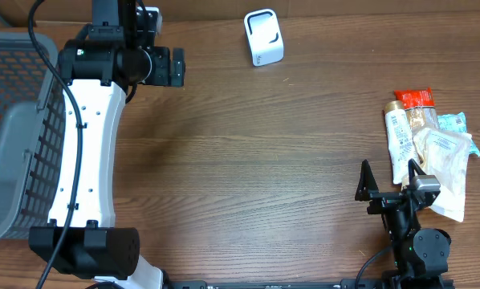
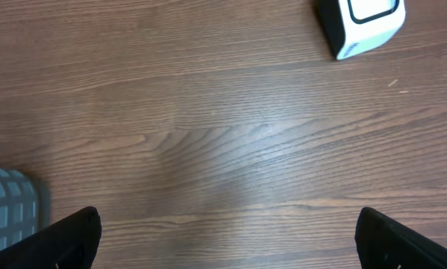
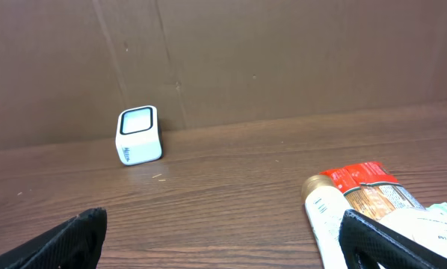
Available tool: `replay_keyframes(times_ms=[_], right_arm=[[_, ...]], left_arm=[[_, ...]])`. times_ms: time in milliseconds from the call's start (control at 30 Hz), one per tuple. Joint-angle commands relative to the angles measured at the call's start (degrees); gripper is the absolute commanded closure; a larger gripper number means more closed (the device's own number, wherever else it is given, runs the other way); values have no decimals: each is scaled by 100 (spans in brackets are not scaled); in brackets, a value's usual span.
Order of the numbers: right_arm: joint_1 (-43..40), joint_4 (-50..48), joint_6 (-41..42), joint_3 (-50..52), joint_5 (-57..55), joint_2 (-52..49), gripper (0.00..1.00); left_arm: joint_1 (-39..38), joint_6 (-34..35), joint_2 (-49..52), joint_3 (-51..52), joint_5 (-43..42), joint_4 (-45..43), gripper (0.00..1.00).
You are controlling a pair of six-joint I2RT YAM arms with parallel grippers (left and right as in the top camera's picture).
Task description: Scan the item barcode
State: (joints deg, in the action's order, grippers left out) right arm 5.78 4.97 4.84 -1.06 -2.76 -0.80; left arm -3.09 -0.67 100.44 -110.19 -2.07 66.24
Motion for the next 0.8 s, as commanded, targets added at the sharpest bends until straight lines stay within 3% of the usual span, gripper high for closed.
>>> replay_keyframes(times_ms=[0,500,767], right_arm=[[37,-35,-20,59,48,63,0],[37,-35,-20,59,50,63,0],[37,-35,-20,59,50,63,0]], left_arm=[[-175,-107,-125,-70,15,-4,0],[-369,-109,-1154,-52,15,-2,1],[-369,-111,-1733,258,778,-7,0]])
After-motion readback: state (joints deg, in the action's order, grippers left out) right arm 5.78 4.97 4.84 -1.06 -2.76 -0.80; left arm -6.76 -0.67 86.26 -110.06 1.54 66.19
